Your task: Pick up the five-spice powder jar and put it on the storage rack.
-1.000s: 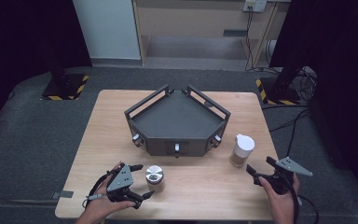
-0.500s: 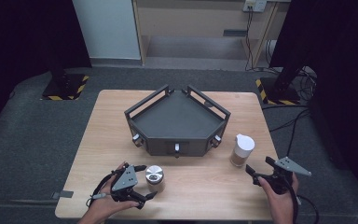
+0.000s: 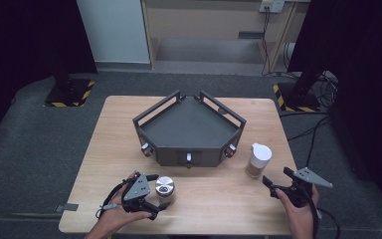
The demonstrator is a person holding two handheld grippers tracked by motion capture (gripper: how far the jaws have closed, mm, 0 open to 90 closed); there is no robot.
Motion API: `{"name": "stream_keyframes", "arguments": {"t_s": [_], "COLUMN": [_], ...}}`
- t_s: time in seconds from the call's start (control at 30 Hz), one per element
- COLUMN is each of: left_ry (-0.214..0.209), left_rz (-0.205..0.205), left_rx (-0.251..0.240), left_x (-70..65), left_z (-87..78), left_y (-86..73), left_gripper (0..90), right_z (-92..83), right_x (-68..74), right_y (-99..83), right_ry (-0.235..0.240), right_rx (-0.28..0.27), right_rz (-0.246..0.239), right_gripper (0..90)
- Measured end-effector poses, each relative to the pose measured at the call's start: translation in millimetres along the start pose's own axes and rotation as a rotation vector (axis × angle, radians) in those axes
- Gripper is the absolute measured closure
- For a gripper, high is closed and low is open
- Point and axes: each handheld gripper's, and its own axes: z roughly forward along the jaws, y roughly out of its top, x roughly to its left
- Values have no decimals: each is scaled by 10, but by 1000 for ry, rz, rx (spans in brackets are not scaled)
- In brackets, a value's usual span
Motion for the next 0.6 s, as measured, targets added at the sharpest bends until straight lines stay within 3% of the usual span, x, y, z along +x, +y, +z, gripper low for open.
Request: {"name": "stream_keyframes", "arguments": {"t_s": [0.6], "left_ry": [-5], "left_rz": [-14], "left_rx": [-6], "left_x": [-26], "left_z": [62], "left_y": [-25], "left_gripper": [21], "right_z": [18], "right_x": [0], "right_y": [3], "right_ry": [4], "right_rx": [6], "right_rz": [-1], "right_gripper": [22]}}
